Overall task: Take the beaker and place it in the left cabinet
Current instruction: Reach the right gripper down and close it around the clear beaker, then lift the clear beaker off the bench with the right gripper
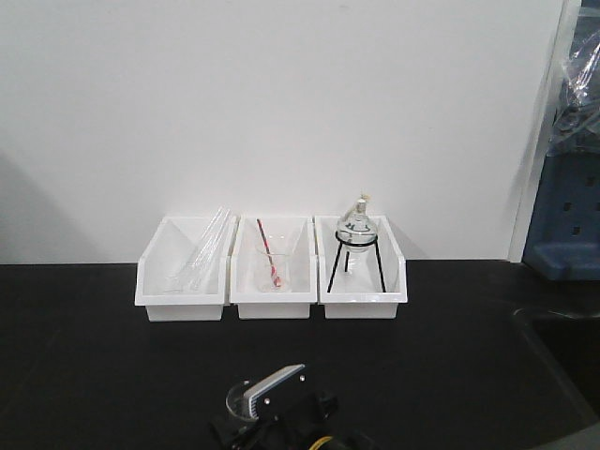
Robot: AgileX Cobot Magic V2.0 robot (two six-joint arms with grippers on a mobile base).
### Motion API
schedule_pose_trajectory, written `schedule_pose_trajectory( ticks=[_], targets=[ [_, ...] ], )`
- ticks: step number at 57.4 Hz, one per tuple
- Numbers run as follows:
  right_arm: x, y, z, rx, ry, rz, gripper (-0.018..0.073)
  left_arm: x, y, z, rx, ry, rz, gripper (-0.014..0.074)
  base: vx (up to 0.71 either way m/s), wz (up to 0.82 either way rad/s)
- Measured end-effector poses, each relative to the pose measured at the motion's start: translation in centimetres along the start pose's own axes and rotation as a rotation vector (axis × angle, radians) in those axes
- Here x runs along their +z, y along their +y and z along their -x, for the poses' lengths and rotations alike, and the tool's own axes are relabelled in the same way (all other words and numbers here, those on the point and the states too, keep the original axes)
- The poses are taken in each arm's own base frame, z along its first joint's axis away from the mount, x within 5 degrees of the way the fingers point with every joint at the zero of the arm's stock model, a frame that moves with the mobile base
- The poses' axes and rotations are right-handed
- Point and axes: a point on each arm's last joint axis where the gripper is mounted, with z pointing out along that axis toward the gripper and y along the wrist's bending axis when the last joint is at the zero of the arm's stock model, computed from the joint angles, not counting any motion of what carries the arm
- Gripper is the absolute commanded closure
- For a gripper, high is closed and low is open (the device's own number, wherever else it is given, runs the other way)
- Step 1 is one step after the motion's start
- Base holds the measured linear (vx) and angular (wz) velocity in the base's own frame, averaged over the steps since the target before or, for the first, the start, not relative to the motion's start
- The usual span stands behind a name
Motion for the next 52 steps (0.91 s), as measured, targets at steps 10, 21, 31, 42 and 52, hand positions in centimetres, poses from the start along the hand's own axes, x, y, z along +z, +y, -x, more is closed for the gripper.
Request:
schedule_pose_trajectory(
  ticks=[10,21,31,42,52],
  targets=[
    [-1.9,-0.2,4.7,-0.020,-0.059,-0.010,0.0571,0.0,0.0,0.0,0.000,0.000,0.000,0.0595,0.00,0.00],
    [-4.5,-0.4,8.6,-0.031,-0.021,-0.022,0.0568,0.0,0.0,0.0,0.000,0.000,0.000,0.0595,0.00,0.00],
    [-6.2,-0.7,12.1,-0.037,0.036,-0.036,0.0568,0.0,0.0,0.0,0.000,0.000,0.000,0.0595,0.00,0.00],
    [-7.8,-0.8,15.7,-0.040,-0.012,-0.047,0.0568,0.0,0.0,0.0,0.000,0.000,0.000,0.0595,0.00,0.00],
    [-8.1,-0.9,16.0,-0.040,-0.014,-0.048,0.0568,0.0,0.0,0.0,0.000,0.000,0.000,0.0595,0.00,0.00]
  ],
)
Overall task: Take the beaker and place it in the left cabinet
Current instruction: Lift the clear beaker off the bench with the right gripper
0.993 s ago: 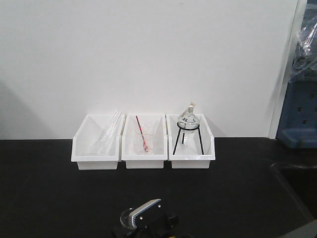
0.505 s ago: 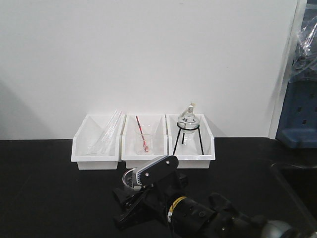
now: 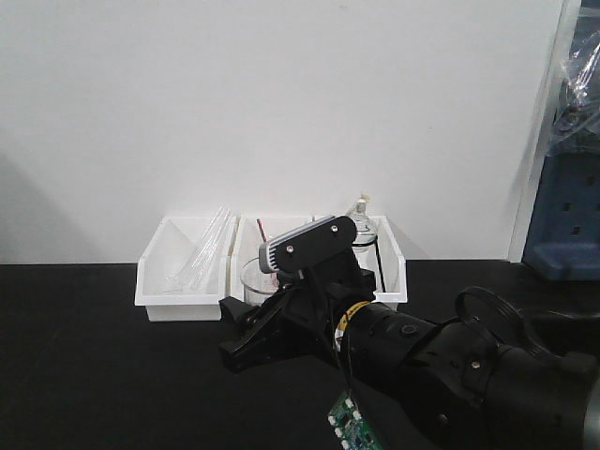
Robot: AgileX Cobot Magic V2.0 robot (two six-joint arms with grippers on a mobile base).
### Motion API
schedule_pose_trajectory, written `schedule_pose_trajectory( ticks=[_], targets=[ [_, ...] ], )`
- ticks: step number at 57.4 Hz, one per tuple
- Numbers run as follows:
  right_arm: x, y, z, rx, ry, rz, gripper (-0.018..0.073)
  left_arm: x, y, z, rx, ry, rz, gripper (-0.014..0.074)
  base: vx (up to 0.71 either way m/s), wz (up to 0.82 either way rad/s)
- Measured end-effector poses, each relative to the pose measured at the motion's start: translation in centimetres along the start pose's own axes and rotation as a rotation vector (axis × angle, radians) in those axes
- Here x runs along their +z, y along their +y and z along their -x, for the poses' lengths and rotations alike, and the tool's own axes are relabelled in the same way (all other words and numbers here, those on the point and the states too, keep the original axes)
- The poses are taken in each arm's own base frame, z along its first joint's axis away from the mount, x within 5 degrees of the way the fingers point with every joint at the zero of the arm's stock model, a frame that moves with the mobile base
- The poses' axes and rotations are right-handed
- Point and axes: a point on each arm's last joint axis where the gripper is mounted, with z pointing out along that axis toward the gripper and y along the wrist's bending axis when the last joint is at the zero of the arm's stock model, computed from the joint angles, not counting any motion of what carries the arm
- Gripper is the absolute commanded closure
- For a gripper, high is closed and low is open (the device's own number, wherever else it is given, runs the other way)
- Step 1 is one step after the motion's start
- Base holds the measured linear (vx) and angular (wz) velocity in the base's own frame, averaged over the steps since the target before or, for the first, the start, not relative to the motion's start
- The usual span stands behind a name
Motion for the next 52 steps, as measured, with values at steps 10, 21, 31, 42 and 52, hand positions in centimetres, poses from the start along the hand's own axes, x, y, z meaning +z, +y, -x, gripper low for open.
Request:
schedule_pose_trajectory(
  ticks=[10,21,31,42,52],
  targets=[
    [0.00,0.00,-0.03,-0.001,0.004,0.000,0.0568,0.00,0.00,0.00,0.000,0.000,0.000,0.0595,0.00,0.00],
    [0.00,0.00,-0.06,-0.001,0.007,0.000,0.0568,0.00,0.00,0.00,0.000,0.000,0.000,0.0595,0.00,0.00],
    [0.00,0.00,-0.06,-0.001,0.007,0.000,0.0568,0.00,0.00,0.00,0.000,0.000,0.000,0.0595,0.00,0.00],
    [0.00,0.00,-0.07,-0.001,0.007,0.000,0.0568,0.00,0.00,0.00,0.000,0.000,0.000,0.0595,0.00,0.00],
    [0.00,0.00,-0.07,-0.001,0.007,0.000,0.0568,0.00,0.00,0.00,0.000,0.000,0.000,0.0595,0.00,0.00]
  ],
)
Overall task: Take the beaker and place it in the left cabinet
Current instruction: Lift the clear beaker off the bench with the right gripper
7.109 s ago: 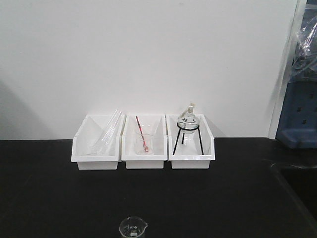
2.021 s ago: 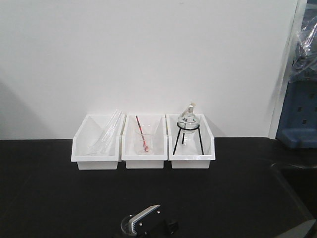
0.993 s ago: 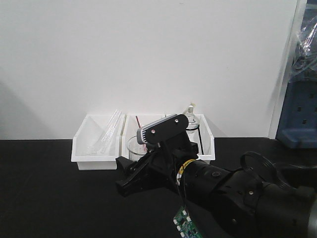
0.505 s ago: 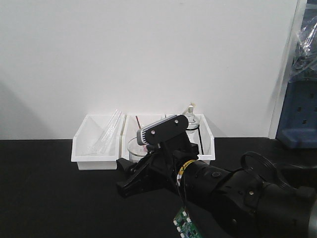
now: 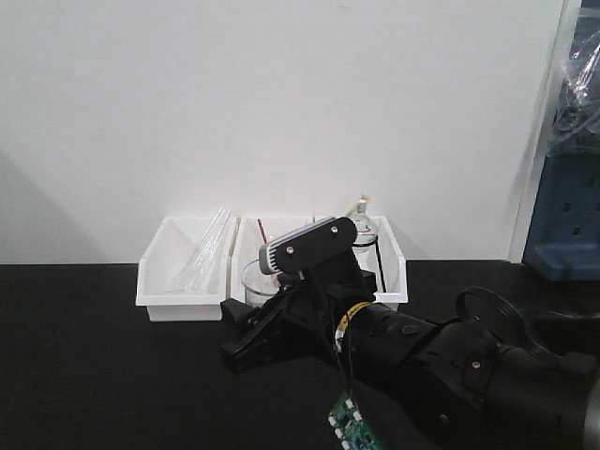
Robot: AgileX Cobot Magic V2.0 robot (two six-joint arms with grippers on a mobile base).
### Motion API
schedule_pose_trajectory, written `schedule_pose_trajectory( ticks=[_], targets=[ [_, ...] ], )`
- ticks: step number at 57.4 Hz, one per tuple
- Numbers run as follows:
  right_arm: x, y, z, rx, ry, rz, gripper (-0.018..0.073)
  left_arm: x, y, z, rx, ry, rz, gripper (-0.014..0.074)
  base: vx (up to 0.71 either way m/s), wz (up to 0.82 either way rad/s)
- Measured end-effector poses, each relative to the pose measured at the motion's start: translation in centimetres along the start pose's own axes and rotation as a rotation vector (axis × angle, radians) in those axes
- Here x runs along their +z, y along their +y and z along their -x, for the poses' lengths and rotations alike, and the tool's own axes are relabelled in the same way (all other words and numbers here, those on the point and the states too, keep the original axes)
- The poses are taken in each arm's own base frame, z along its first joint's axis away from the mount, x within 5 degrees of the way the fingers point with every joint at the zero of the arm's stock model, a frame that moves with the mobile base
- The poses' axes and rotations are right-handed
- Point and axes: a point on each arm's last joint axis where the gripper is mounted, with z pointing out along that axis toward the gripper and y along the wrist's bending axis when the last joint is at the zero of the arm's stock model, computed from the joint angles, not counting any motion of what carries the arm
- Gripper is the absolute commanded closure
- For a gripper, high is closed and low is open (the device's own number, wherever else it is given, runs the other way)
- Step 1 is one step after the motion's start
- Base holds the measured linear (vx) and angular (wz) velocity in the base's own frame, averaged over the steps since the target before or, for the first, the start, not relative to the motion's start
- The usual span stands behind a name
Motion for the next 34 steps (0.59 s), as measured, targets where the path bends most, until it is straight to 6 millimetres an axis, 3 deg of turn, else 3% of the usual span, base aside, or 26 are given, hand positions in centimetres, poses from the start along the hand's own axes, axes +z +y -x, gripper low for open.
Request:
schedule_pose_trajectory(
  ticks=[34],
  targets=[
    [0.00,0.00,-0.01,0.000,0.001,0.000,0.0568,0.00,0.00,0.00,0.000,0.000,0.000,0.0595,-0.07,0.01]
  ],
)
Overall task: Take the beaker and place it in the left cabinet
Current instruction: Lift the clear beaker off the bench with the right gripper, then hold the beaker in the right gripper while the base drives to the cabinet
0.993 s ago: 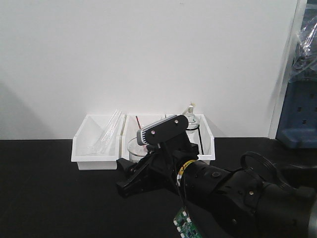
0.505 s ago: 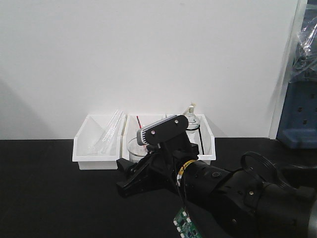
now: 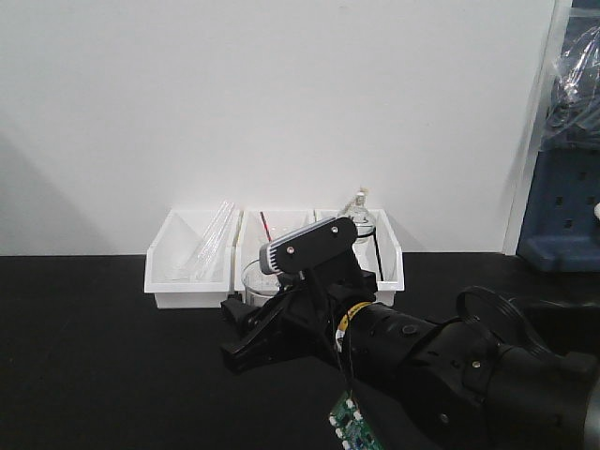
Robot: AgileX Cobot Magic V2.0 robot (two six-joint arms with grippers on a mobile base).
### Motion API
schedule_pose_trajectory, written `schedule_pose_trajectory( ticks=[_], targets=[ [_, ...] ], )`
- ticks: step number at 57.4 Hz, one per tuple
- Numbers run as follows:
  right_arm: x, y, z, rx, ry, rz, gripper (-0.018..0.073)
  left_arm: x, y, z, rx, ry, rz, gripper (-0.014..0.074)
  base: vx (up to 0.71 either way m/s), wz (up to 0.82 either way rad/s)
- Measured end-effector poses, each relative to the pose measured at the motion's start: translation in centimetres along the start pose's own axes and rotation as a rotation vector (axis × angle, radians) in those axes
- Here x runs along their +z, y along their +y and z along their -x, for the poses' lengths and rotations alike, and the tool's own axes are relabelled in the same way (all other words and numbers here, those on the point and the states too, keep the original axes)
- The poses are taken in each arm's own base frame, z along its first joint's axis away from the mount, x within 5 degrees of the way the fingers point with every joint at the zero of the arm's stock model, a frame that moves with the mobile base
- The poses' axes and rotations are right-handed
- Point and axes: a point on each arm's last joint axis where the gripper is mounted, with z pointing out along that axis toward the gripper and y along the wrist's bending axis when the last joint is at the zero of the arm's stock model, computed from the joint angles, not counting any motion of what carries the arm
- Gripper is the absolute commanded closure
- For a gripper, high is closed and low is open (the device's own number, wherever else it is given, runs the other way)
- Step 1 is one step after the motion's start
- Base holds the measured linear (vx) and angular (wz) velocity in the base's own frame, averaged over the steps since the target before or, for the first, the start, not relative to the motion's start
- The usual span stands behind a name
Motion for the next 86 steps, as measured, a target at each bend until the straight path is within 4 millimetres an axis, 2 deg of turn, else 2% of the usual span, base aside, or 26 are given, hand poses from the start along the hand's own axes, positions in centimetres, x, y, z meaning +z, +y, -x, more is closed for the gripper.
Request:
schedule_pose_trajectory(
  ticks=[29,86],
  targets=[
    [0.00,0.00,-0.01,0.001,0.001,0.000,0.0568,0.00,0.00,0.00,0.000,0.000,0.000,0.0595,-0.14,0.34],
    [0.00,0.00,-0.02,0.001,0.002,0.000,0.0568,0.00,0.00,0.00,0.000,0.000,0.000,0.0595,-0.10,0.66]
  ],
)
